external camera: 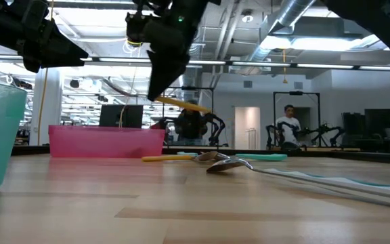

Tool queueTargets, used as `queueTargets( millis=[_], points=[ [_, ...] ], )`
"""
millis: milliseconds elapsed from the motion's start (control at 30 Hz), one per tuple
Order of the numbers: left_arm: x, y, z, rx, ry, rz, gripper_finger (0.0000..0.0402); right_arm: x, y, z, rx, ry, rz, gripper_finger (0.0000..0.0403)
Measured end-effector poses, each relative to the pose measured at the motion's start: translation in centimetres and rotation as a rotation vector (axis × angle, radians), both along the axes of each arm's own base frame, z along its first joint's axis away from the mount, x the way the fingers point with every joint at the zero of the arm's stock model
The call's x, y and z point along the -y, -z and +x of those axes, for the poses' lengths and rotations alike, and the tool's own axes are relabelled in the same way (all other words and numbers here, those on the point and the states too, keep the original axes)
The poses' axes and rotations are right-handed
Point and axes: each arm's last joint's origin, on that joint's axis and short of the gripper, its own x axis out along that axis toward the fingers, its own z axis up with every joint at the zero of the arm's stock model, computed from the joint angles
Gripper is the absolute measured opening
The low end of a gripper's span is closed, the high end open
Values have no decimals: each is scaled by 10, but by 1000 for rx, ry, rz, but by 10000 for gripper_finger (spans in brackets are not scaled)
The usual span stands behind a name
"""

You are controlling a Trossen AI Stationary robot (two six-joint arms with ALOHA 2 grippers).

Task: Sort silverware by color (type)
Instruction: Put the yellow spoon into the pink bin

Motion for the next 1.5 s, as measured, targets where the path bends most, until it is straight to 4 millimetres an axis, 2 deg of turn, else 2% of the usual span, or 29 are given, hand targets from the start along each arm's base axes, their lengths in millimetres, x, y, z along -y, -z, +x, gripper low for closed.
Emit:
queueTargets(
  millis=[500,967,1100,1500],
  points=[
    [0,0,0,0,0,0,190,42,-18,22,299,45,-37,66],
    [0,0,0,-3,0,2,190,83,-35,35,550,87,-102,66],
    [0,0,0,-6,0,3,190,96,-35,35,577,109,-115,66],
    [0,2,-1,-19,0,10,190,115,-41,34,643,139,-140,66]
  ],
)
